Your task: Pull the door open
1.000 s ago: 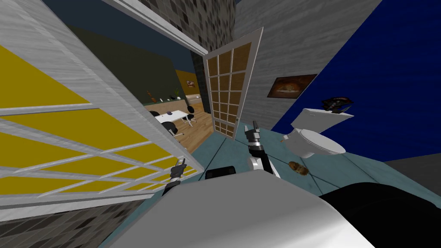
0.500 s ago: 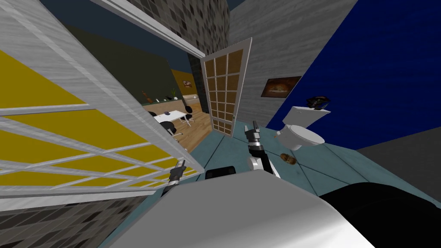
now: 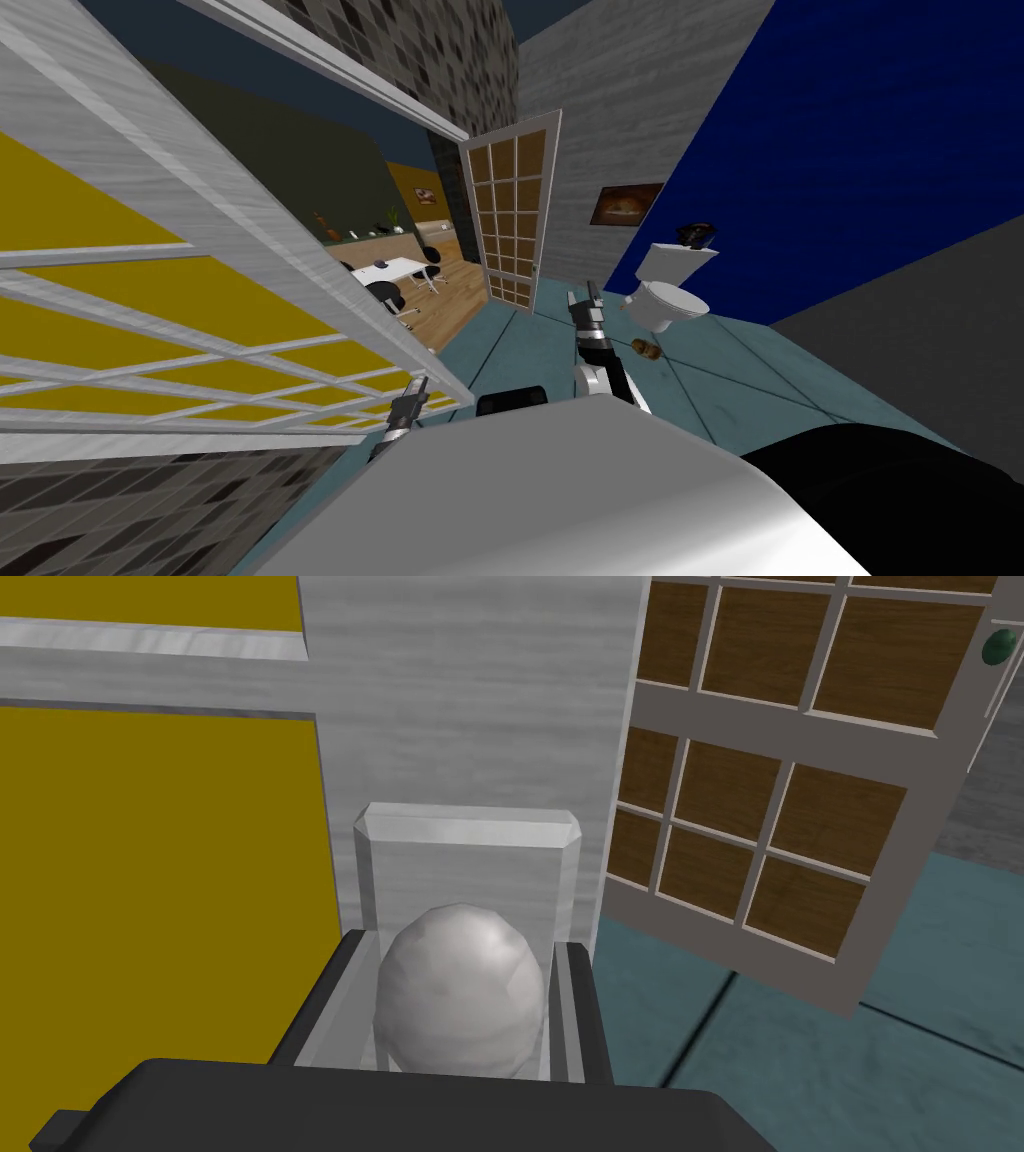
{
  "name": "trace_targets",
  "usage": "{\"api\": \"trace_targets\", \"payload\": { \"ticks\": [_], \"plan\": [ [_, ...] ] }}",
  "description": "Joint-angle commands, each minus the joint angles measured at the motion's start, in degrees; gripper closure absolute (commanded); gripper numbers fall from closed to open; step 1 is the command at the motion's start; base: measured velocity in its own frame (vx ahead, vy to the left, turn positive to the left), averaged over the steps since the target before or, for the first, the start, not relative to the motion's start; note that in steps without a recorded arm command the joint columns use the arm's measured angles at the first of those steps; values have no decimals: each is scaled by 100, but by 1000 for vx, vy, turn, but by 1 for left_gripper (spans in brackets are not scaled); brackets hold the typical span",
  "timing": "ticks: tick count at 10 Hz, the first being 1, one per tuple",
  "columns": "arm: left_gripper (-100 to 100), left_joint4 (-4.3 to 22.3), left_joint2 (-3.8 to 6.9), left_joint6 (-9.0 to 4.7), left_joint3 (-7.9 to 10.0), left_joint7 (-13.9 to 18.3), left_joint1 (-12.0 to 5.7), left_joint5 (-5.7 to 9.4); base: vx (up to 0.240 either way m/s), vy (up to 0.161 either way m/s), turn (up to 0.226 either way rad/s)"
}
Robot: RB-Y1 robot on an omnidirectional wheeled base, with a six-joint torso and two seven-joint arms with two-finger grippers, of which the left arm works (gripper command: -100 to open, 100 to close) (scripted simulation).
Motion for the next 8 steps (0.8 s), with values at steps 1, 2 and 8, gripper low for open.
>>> {"api": "trace_targets", "payload": {
  "ticks": [1,2,8],
  "plan": [
    [100,-83,69,-59,-65,46,97,-30,-198,27,-91],
    [100,-6,45,-55,-40,46,44,-20,-91,10,-10],
    [100,180,143,-283,-198,234,25,-110,-181,39,-123]
  ]
}}
